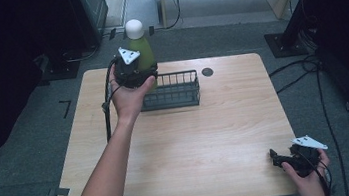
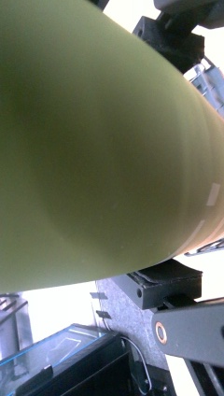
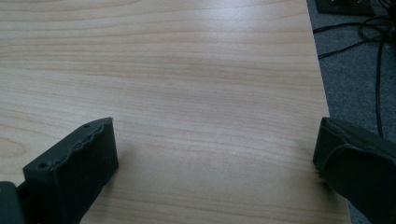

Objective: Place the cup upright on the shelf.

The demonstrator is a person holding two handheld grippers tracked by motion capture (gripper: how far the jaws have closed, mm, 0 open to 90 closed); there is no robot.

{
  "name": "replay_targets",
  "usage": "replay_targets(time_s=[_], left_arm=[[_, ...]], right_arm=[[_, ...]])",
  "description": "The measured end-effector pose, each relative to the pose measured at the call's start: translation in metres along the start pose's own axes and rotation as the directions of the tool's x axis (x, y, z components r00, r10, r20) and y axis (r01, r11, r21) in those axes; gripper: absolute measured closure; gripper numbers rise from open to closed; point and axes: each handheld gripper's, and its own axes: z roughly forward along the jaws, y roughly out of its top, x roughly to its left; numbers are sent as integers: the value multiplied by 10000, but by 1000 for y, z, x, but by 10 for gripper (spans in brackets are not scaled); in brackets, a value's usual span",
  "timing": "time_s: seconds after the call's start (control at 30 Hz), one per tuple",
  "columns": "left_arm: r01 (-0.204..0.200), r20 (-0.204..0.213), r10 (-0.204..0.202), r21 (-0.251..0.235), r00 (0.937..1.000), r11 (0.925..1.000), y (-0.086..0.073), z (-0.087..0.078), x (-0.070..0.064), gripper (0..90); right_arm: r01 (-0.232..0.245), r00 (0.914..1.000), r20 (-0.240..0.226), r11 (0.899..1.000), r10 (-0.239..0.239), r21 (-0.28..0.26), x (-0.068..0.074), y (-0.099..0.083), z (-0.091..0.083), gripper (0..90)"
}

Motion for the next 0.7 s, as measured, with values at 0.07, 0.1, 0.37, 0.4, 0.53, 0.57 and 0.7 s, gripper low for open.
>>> replay_targets(time_s=[0.07,0.1,0.37,0.4,0.53,0.57,0.7], left_arm=[[55,-2,-55,-6,10000,10000,-1,4,1,209],[116,-12,-116,-9,9999,9999,-2,7,2,209],[52,-237,-47,180,9997,9998,-15,32,5,208],[52,-237,-47,180,9997,9998,-15,32,5,208],[56,-235,-47,424,9997,9991,-25,40,5,208],[56,-235,-47,424,9997,9991,-25,40,5,208],[28,-325,-5,719,9995,9974,-34,48,6,207]], right_arm=[[-19,10000,-4,10000,19,11,0,0,0,0],[-21,10000,-5,10000,21,12,0,0,0,0],[-21,10000,-4,10000,21,12,0,0,0,0],[-21,10000,-4,10000,21,12,0,0,0,0],[-20,10000,-3,10000,20,11,0,0,0,0],[-20,10000,-3,10000,20,11,0,0,0,0],[-18,10000,-5,10000,18,11,0,0,0,0]])
